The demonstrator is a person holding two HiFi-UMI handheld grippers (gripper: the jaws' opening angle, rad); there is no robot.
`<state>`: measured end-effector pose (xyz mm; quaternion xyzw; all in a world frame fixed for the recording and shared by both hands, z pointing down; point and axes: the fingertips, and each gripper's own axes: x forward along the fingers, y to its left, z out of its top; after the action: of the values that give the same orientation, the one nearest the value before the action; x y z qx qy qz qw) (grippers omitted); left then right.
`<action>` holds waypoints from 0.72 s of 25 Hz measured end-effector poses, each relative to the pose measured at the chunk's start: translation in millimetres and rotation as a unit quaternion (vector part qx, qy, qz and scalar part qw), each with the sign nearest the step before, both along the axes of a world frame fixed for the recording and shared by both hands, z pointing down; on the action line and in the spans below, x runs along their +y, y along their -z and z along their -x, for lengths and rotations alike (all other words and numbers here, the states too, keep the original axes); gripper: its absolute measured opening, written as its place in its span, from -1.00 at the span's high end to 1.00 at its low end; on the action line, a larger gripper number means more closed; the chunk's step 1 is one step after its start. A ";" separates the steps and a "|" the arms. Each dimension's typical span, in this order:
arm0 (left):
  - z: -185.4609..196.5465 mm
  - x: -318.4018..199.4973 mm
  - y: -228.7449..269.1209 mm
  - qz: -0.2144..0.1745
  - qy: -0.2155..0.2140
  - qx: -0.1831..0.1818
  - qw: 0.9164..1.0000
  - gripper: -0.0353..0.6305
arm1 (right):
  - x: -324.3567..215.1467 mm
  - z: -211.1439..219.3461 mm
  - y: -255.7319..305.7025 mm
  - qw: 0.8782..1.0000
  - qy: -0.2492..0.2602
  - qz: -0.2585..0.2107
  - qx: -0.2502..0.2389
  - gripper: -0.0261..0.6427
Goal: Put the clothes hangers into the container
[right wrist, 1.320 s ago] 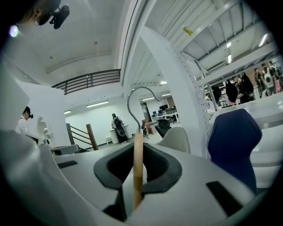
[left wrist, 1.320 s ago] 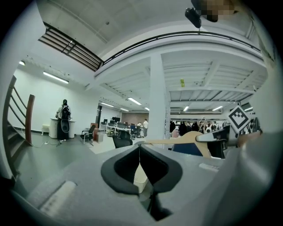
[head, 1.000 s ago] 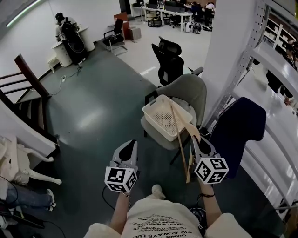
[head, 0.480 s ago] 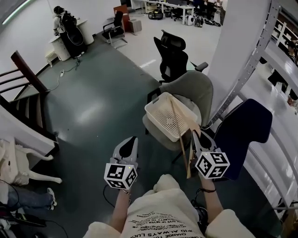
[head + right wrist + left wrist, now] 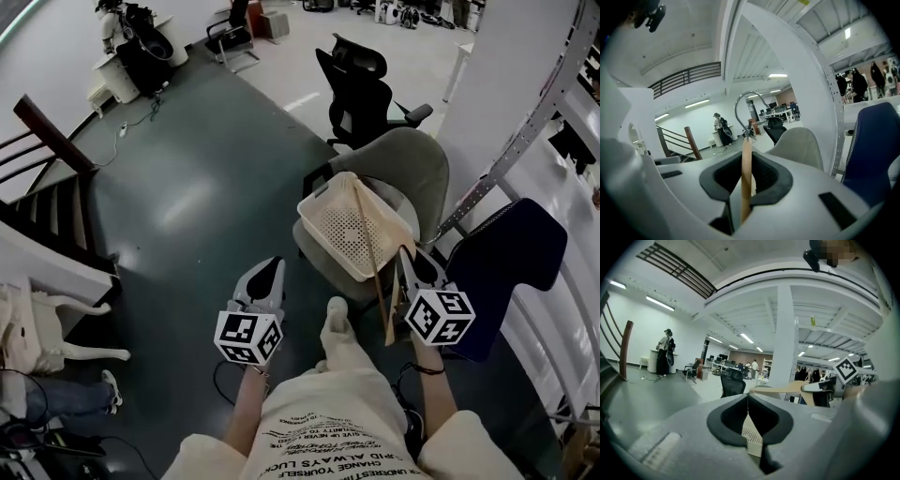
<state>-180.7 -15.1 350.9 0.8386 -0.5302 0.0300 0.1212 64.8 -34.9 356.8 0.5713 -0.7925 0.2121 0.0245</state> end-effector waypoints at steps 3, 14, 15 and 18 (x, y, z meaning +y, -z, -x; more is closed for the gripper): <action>-4.5 -31.9 -10.1 0.016 -0.003 0.006 1.000 0.82 | -30.5 -0.7 -9.5 1.000 0.003 0.017 0.000 0.76; -31.0 -130.2 -44.6 0.078 -0.025 0.017 0.996 0.82 | -121.5 -6.2 -50.0 0.997 0.017 0.082 -0.003 0.76; -34.2 -137.8 -49.4 0.084 -0.027 0.017 0.996 0.82 | -129.1 -8.0 -56.4 0.996 0.017 0.089 -0.004 0.76; -44.1 -155.3 -64.5 0.105 -0.034 0.016 0.994 0.82 | -147.4 -13.1 -75.1 0.994 0.015 0.112 -0.008 0.76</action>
<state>-136.6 -170.3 415.4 0.8395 -0.4930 0.0758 0.2158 77.9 -182.2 431.9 0.5513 -0.7724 0.3037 0.0856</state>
